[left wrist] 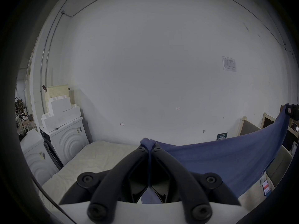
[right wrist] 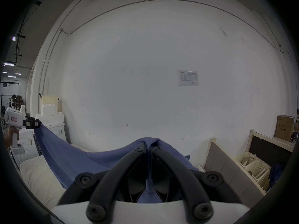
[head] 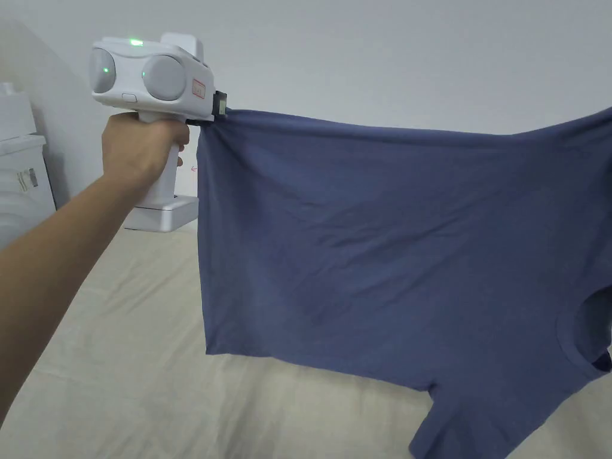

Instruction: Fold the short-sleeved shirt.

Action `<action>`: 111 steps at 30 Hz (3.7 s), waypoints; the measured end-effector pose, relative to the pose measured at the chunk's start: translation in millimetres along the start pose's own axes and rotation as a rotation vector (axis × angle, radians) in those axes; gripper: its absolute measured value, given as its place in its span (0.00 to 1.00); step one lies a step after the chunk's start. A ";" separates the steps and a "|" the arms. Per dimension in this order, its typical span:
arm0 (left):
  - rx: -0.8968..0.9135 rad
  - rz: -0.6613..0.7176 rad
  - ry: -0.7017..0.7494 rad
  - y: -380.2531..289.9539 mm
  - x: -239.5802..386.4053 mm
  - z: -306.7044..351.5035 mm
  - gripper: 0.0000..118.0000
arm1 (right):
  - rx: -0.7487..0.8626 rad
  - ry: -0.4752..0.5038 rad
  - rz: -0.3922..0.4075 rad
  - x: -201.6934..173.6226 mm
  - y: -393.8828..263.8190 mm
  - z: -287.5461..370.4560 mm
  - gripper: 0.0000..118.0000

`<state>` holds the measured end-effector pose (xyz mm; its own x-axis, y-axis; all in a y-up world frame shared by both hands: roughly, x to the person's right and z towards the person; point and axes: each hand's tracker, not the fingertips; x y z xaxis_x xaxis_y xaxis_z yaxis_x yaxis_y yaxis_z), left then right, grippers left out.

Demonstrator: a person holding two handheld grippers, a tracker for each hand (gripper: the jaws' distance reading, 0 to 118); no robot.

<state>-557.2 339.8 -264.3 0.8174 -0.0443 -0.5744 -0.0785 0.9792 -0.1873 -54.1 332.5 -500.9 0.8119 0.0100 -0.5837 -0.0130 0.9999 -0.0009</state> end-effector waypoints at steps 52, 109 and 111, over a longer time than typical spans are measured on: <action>-0.607 0.022 -0.051 -498.8 -55.9 198.1 0.00 | -0.658 0.051 -0.265 -56.7 -425.0 336.6 0.01; -0.159 -0.007 -0.037 -407.4 10.4 244.6 0.00 | -0.213 -0.144 -0.037 -125.8 -307.9 309.5 0.00; -0.173 -0.012 -0.038 -410.0 9.2 243.7 0.00 | -0.212 -0.144 -0.038 -125.0 -308.8 308.7 0.00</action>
<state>-378.3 -13.7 1.4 0.8395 -0.0447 -0.5416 -0.1633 0.9298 -0.3298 28.6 25.0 -177.0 0.8887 -0.0111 -0.4584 -0.0908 0.9756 -0.1998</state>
